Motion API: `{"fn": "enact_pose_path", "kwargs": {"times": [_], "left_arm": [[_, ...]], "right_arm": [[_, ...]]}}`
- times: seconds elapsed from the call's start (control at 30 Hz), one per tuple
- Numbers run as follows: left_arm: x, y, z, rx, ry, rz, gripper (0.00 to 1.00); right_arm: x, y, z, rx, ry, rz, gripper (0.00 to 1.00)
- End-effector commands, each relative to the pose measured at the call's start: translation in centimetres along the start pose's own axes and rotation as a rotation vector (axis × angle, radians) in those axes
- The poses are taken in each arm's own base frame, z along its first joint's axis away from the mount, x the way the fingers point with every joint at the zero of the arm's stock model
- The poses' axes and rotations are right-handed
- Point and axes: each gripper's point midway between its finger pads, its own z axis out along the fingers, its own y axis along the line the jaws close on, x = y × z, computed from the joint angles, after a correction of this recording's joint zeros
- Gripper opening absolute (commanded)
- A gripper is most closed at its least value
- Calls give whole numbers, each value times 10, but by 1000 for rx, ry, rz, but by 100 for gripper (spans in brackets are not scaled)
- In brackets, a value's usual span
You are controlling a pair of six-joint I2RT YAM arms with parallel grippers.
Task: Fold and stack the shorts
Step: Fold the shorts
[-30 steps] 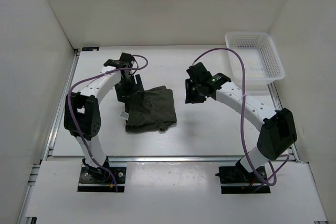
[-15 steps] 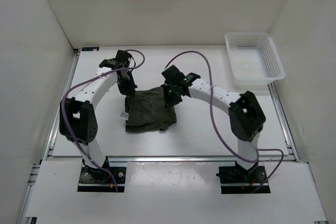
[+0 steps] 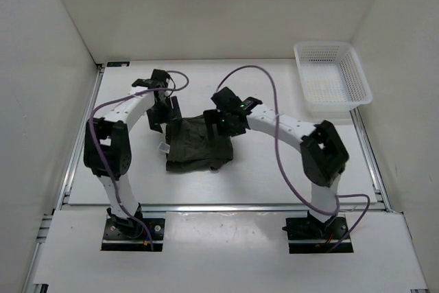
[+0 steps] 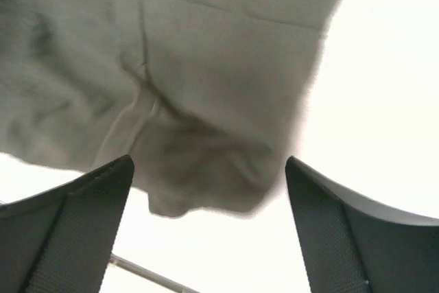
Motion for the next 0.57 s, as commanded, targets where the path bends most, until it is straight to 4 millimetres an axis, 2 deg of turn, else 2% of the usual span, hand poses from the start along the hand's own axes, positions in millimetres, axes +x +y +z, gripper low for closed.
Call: {"fn": "enact_pose_path", "kwargs": {"times": [0.0, 0.03, 0.07, 0.1, 0.13, 0.17, 0.2, 0.27, 0.33, 0.37, 0.4, 0.43, 0.47, 0.53], "left_arm": [[-33, -18, -99, 122, -233, 54, 90], [-29, -14, -112, 110, -236, 61, 92], [-32, -16, -138, 136, -292, 62, 92], [-31, -15, -152, 147, -316, 62, 93], [-32, -12, -163, 156, -346, 54, 93], [-26, -9, -186, 178, -398, 63, 93], [-24, -8, -199, 192, -430, 63, 93], [-17, -3, -213, 204, -477, 52, 93], [-6, 8, -233, 205, -551, 17, 93], [-2, 13, -237, 200, -569, 13, 93], [8, 19, -244, 207, -595, -1, 93], [10, 21, -248, 212, -620, -19, 93], [14, 23, -251, 217, -630, -19, 93], [22, 29, -258, 224, -659, -34, 93]], "right_arm": [[-45, -28, -89, 152, -267, -2, 100], [-51, -40, -115, 185, -327, 16, 100], [-48, -55, -127, 240, -341, 28, 100], [-43, -75, -135, 328, -368, 54, 100], [-42, -88, -159, 359, -417, 75, 100], [-36, -103, -169, 404, -426, 98, 100], [-31, -114, -178, 436, -442, 120, 100], [-13, -142, -201, 512, -474, 160, 100], [-1, -156, -223, 536, -521, 217, 100], [9, -166, -223, 564, -509, 221, 100], [17, -171, -227, 579, -517, 251, 100], [23, -175, -238, 572, -538, 280, 100], [30, -178, -236, 574, -533, 278, 99], [36, -179, -246, 556, -561, 311, 100]]}}
